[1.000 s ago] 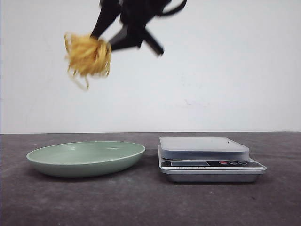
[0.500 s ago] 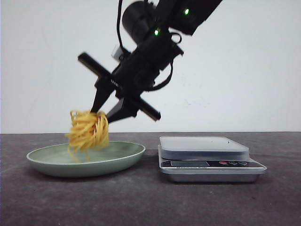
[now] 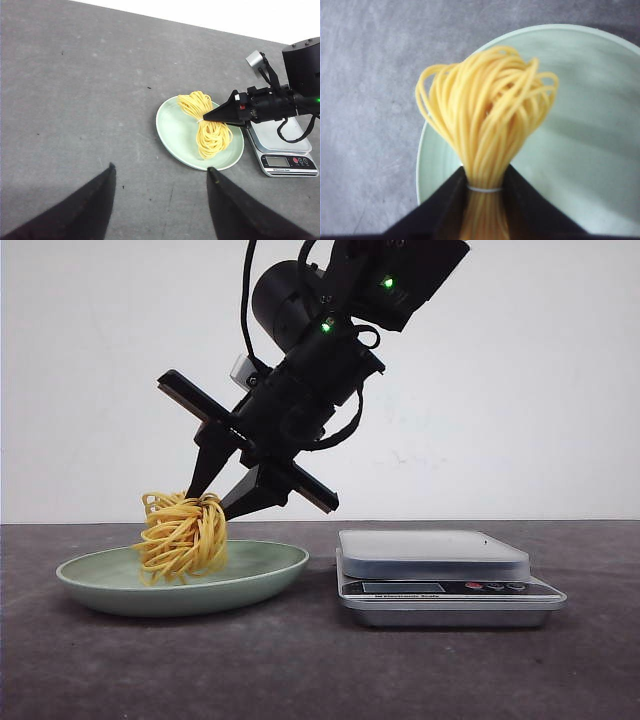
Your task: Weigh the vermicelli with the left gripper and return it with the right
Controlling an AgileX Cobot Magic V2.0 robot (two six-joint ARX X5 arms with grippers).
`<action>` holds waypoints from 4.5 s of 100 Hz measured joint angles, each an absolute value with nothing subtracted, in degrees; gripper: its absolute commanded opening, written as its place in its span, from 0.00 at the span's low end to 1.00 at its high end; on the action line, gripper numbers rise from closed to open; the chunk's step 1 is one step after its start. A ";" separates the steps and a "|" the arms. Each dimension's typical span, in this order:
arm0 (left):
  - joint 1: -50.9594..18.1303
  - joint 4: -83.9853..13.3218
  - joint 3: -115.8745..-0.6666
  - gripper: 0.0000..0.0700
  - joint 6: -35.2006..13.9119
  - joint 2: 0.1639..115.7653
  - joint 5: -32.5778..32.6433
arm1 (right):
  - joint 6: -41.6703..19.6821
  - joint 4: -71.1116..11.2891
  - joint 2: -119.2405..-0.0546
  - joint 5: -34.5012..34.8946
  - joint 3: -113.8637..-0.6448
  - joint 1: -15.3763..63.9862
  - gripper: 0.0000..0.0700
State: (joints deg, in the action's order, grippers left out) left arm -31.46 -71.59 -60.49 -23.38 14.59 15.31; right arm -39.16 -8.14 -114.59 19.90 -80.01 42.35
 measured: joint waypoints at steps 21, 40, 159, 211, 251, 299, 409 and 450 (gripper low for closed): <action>-31.46 -71.57 -60.49 0.49 -23.38 14.59 15.31 | -36.40 -7.11 -114.10 20.86 -80.53 41.45 0.41; -31.46 -71.50 -60.49 0.49 -23.38 14.59 15.31 | -31.55 -9.26 -106.24 20.88 -80.55 38.68 0.41; -31.46 -62.59 -60.49 0.49 -19.22 14.59 16.40 | -3.29 -59.42 -24.16 -12.25 -75.75 38.33 0.41; -31.46 -62.85 -60.49 0.49 -19.07 14.59 16.38 | -10.59 -56.03 -15.94 -11.81 -51.57 35.62 0.42; -31.46 -64.47 -60.49 0.49 -19.09 14.59 16.38 | -13.50 -53.52 -15.88 -10.90 -50.96 35.62 0.42; -31.46 -65.69 -60.49 0.49 -19.07 14.59 16.38 | -13.78 -53.52 -15.88 -10.59 -50.96 35.62 0.42; -31.46 -65.80 -60.49 0.01 -18.90 14.59 16.38 | -14.06 -53.49 -15.88 -10.55 -50.96 35.62 0.01; -31.46 -66.11 -60.49 0.01 -18.85 14.59 16.38 | -14.41 -53.47 -15.88 -10.55 -50.96 35.62 0.01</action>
